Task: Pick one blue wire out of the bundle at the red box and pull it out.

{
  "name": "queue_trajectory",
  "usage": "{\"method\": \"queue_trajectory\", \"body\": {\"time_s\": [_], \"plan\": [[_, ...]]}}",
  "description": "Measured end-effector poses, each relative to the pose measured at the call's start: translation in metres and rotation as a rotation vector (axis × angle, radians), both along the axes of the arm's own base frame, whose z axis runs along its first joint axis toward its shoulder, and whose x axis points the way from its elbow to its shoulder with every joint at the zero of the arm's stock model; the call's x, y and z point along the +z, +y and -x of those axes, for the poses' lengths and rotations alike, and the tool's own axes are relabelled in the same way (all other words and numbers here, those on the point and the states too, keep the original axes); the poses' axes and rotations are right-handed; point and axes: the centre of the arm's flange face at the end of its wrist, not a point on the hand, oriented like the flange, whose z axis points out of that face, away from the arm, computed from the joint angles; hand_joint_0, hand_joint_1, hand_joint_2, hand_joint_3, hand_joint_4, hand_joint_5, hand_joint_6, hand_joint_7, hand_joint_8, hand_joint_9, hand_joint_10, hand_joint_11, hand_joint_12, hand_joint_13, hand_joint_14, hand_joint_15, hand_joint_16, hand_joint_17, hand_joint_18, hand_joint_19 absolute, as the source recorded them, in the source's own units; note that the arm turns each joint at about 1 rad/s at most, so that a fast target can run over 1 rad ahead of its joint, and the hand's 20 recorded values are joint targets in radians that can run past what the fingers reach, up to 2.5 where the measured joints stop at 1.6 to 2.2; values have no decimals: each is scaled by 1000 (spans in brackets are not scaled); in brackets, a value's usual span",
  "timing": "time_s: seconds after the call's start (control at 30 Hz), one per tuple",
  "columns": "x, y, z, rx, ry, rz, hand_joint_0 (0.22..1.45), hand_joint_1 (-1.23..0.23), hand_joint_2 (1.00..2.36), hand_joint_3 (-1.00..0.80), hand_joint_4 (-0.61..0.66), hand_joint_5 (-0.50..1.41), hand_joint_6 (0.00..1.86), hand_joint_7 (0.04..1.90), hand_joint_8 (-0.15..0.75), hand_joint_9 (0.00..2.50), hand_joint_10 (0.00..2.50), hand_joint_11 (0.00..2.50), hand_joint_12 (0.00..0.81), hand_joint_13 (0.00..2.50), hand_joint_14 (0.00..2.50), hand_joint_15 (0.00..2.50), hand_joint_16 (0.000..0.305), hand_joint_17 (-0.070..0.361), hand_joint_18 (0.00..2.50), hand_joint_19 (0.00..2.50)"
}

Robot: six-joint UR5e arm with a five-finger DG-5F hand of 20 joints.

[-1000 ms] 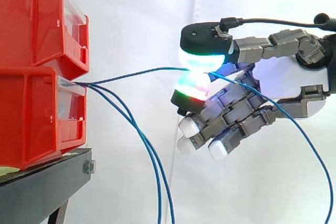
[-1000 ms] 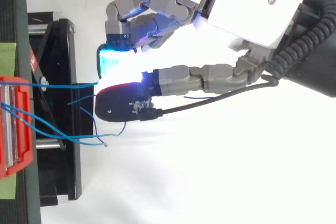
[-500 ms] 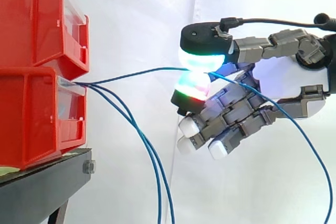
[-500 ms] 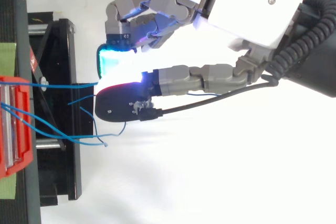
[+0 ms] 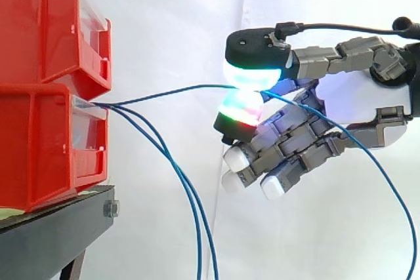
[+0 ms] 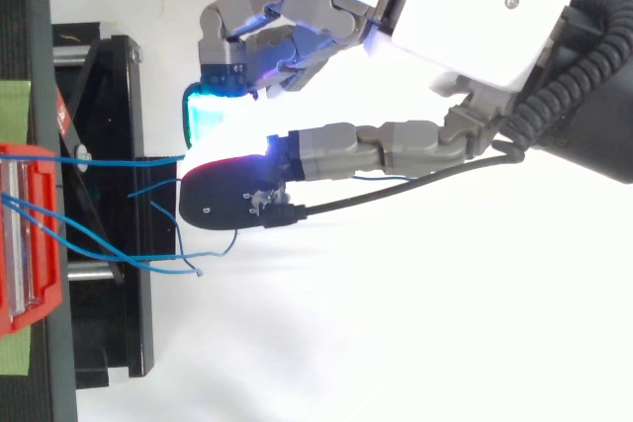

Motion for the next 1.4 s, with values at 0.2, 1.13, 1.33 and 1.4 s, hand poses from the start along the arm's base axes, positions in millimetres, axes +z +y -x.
{"method": "queue_trajectory", "body": {"time_s": [0.2, 1.13, 1.33, 1.4], "plan": [[0, 0, 0, 0, 0, 0, 601, -730, 1023, -38, 182, -145, 886, 1207, 385, 929, 19, 620, 461, 627, 11, 302, 61, 137, 684, 456], [-1, 0, 0, -1, 1, 0, 600, -730, 1024, -40, 177, -147, 886, 1204, 384, 927, 19, 612, 457, 622, 11, 298, 60, 136, 675, 456], [-1, 0, 0, -1, 1, 0, 602, -732, 1023, -39, 166, -147, 886, 1200, 385, 928, 19, 610, 457, 624, 11, 298, 61, 137, 677, 455], [-1, 0, 0, -1, 1, 0, 603, -732, 1024, -37, 164, -147, 886, 1202, 384, 923, 19, 618, 457, 623, 11, 298, 60, 136, 676, 449]]}}
